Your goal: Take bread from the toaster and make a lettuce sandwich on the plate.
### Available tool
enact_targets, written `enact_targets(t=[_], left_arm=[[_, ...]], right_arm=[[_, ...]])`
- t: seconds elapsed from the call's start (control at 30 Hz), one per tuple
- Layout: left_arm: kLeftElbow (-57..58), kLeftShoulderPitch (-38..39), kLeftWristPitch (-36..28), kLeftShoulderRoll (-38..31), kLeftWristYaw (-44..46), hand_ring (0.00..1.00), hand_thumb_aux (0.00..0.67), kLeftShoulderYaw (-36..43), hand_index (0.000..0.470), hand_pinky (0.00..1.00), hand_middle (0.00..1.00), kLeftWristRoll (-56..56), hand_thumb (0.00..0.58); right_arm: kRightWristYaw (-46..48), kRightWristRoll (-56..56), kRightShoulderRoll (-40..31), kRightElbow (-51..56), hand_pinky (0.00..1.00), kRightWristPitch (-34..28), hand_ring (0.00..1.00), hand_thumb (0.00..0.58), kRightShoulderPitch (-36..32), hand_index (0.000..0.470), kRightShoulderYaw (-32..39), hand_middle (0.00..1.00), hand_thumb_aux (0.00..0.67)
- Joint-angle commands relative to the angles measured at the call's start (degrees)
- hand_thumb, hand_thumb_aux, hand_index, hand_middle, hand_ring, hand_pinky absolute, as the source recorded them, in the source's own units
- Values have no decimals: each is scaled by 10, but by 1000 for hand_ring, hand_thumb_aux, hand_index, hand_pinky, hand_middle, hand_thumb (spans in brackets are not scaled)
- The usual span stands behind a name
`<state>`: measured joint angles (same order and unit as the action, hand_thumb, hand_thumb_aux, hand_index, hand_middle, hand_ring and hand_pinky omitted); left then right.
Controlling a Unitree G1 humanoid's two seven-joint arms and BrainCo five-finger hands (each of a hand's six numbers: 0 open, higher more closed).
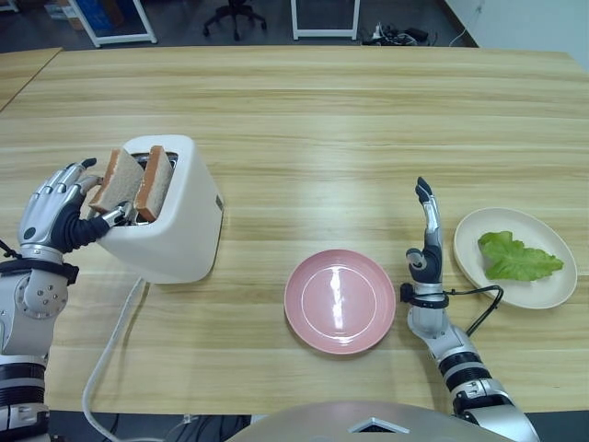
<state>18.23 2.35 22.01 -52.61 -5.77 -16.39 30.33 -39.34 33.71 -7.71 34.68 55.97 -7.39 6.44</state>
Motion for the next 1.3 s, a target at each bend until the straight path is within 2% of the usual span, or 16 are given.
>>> enact_targets(t=[0.03, 0.07, 0.23, 0.47, 0.6, 0.83, 1.13, 1.3], left_arm=[[30, 3, -15, -3, -18, 945, 670, 15, 470, 945, 945, 17, 580], [33, 2, -15, -3, -26, 1000, 670, 16, 470, 1000, 1000, 18, 580], [31, 8, -8, 0, -52, 1000, 670, 29, 470, 1000, 1000, 26, 580], [18, -35, -53, 29, -184, 1000, 670, -2, 470, 1000, 1000, 45, 580], [-23, -71, -46, 81, -248, 1000, 670, -25, 470, 1000, 1000, 9, 580], [-42, -102, -31, 120, -275, 1000, 670, -39, 470, 1000, 1000, -27, 580], [-113, -128, 22, 171, -320, 1000, 670, -86, 470, 1000, 1000, -80, 580], [-231, -97, 59, 217, -266, 1000, 670, -56, 470, 1000, 1000, -113, 580]], right_arm=[[-3, 2, 4, 26, 0, 1, 0, 0, 18, 0, 10, 0, 0], [-4, 1, 4, 26, 0, 1, 0, 0, 19, 0, 12, 0, 0], [-3, -3, 1, 26, 0, 3, 0, 0, 21, 0, 15, 0, 0], [-5, -2, 0, 30, 0, 1, 0, 0, 22, 0, 16, 0, 0], [-8, -1, -1, 32, 0, 0, 0, 0, 22, 0, 14, 0, 0], [-15, -1, -2, 34, 0, -2, 0, 0, 20, 0, 13, 0, 0], [-23, -2, -3, 45, 0, -1, 0, 0, 11, 0, 13, 0, 0], [-25, -2, -2, 48, 0, 0, 0, 0, 5, 0, 15, 0, 0]])
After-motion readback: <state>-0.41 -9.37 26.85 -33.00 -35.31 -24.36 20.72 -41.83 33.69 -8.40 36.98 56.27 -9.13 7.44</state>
